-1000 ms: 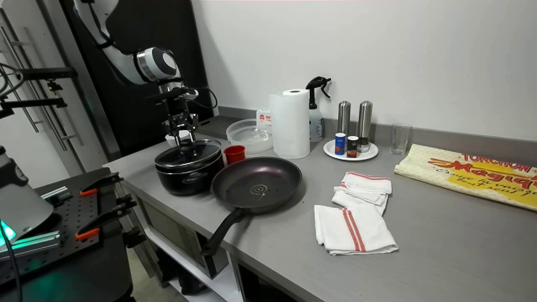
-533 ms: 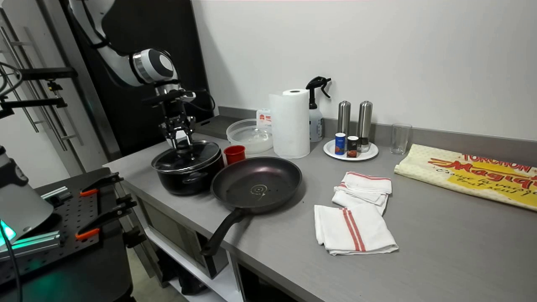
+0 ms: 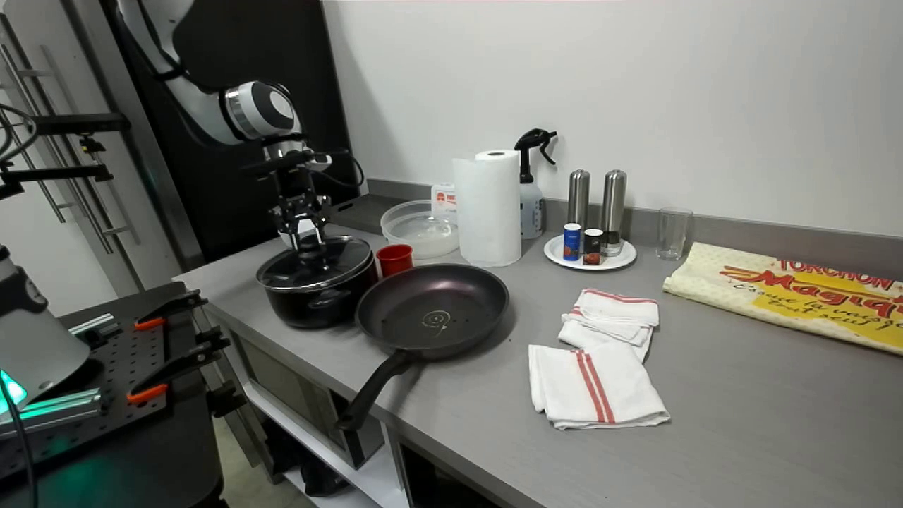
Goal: Put the lid on the pot
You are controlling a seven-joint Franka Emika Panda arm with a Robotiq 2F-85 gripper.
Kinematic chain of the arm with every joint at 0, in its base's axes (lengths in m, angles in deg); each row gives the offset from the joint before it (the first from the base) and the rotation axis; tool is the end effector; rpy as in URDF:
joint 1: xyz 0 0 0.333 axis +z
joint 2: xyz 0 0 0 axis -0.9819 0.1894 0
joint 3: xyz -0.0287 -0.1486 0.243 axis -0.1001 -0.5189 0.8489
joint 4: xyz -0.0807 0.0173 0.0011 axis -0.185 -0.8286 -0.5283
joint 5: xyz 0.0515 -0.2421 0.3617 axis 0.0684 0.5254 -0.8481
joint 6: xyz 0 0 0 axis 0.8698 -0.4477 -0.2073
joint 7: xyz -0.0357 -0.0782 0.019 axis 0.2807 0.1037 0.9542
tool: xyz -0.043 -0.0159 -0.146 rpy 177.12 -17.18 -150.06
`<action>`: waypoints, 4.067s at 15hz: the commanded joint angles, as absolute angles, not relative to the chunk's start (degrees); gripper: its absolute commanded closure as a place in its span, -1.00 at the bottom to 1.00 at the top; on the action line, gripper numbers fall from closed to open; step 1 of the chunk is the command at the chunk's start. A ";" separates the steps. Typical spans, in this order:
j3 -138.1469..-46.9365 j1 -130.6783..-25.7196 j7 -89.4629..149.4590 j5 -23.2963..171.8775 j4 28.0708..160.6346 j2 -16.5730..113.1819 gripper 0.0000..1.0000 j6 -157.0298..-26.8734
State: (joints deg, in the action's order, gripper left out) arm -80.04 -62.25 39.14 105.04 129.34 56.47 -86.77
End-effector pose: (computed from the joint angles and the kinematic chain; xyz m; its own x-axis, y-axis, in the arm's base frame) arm 0.4630 0.1935 0.0478 0.5328 0.7323 -0.4241 0.8418 -0.5099 0.1769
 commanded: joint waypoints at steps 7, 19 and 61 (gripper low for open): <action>-80.47 -64.87 40.34 104.70 130.22 55.26 0.50 -87.65; -80.40 -65.41 40.69 104.55 128.61 56.08 0.50 -87.65; -79.80 -62.62 41.10 105.09 127.00 56.73 0.50 -86.40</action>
State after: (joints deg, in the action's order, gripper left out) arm -79.94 -63.27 41.80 104.82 124.88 59.12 -87.10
